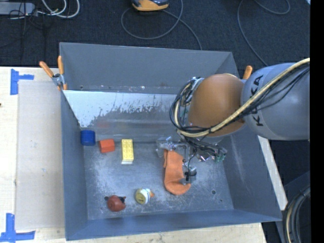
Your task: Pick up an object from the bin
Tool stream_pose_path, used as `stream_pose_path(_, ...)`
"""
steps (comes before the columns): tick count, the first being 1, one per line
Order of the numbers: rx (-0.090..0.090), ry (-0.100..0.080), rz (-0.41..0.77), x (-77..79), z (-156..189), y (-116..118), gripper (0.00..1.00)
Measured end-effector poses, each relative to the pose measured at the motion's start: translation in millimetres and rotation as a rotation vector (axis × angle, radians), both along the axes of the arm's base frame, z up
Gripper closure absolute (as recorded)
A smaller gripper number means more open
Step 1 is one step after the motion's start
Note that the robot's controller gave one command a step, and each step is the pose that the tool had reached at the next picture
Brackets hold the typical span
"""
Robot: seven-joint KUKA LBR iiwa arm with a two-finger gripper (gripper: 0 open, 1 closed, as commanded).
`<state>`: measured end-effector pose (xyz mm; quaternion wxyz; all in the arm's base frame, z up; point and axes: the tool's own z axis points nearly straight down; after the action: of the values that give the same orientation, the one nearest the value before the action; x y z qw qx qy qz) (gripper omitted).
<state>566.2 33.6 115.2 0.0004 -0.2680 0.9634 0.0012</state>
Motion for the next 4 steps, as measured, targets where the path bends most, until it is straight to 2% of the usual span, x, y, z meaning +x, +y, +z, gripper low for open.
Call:
stream_pose_path(1, 0.0, 0.0, 0.164, 4.5, -21, -6, 0.0)
stream_pose_path(2, 0.002, 0.0, 0.414, 2.5, -20, -19, 1.0)
stream_pose_path(3, 0.002, 0.0, 0.412, 2.4, -20, -19, 1.0)
stream_pose_path(4, 0.004, 0.006, 0.407, -3.9, 35, -25, 1.0)
